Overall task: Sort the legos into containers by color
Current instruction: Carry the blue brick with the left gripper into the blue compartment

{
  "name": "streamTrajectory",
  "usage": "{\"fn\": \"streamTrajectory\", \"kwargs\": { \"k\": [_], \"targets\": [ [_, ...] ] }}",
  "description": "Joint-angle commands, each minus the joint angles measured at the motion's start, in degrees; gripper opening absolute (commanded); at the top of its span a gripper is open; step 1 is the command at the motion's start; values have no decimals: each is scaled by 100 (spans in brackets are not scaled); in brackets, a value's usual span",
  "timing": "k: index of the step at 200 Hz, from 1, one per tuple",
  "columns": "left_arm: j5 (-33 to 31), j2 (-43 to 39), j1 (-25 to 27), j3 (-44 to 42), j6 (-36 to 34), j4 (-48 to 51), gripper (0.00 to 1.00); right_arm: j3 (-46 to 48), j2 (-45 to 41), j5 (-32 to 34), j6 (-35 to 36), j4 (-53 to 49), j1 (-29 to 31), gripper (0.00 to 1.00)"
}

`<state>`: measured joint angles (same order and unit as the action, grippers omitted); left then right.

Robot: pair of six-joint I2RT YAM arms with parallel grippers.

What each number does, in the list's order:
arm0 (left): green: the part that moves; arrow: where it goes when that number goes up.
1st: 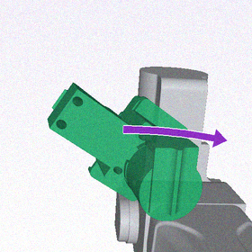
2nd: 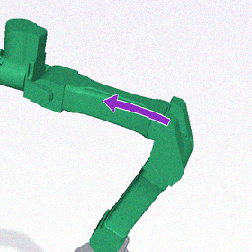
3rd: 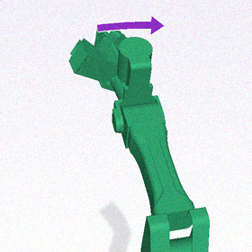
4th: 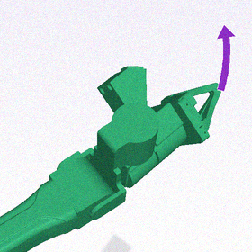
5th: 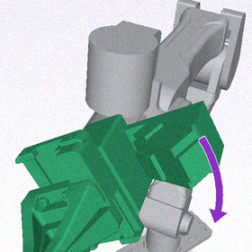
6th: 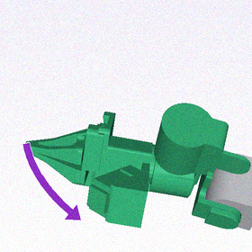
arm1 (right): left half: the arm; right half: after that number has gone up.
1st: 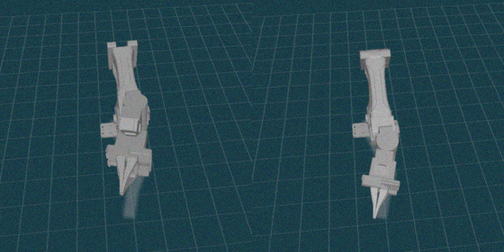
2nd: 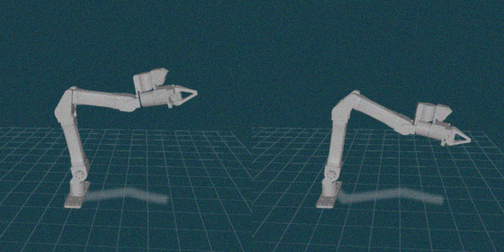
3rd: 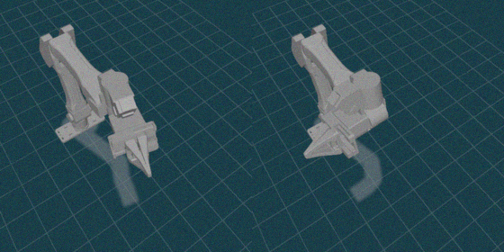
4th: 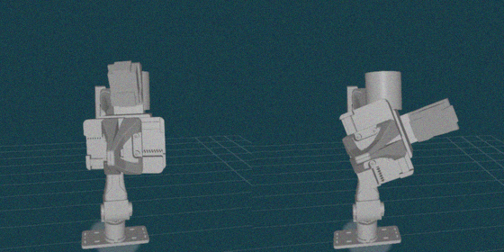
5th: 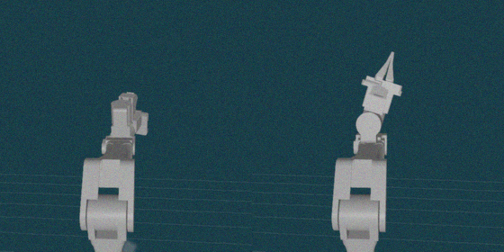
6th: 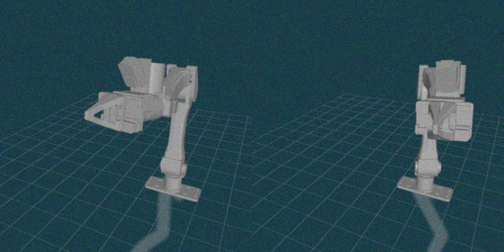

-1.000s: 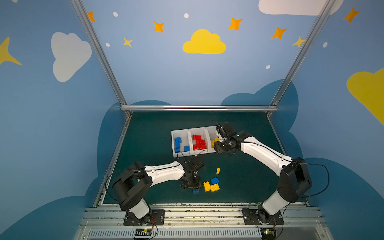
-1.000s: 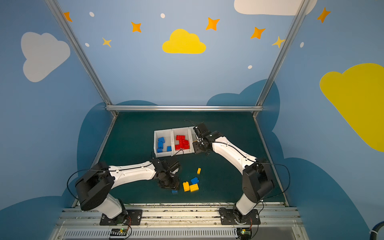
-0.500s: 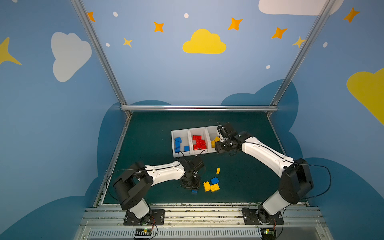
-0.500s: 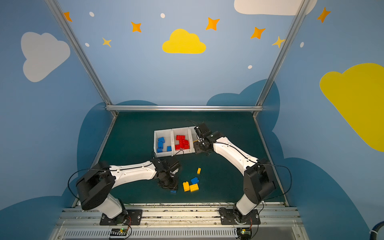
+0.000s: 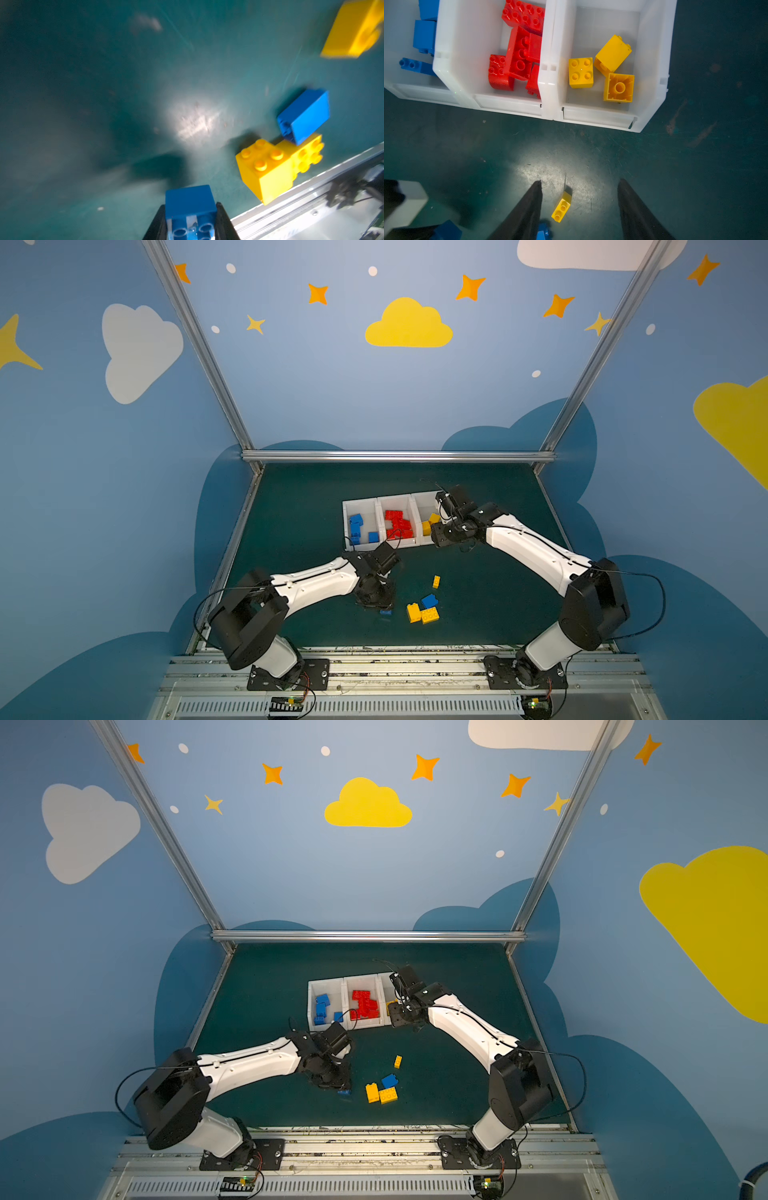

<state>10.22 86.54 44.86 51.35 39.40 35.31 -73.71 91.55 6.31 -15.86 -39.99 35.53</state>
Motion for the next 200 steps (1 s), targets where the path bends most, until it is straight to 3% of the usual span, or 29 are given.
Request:
{"fn": "streamTrajectory", "kwargs": {
  "k": [1, 42, 91, 154, 200],
  "targets": [
    [-56, -163, -462, 299, -348, 159, 25, 55, -259, 37, -38, -116, -29, 58],
    [-32, -37, -1471, 1063, -833, 133, 25, 18, -304, 70, -40, -189, -37, 58],
    [-149, 752, -2397, 2256, -1326, 189, 26, 91, -459, 108, -97, -262, -37, 58],
    [-33, 1928, -2746, 3238, -1425, 162, 31, 207, -702, 173, -162, -372, -37, 58],
    [-7, 1928, -2798, 3250, -1347, 55, 43, 296, -824, 248, -163, -418, -37, 59]
  ]
}}
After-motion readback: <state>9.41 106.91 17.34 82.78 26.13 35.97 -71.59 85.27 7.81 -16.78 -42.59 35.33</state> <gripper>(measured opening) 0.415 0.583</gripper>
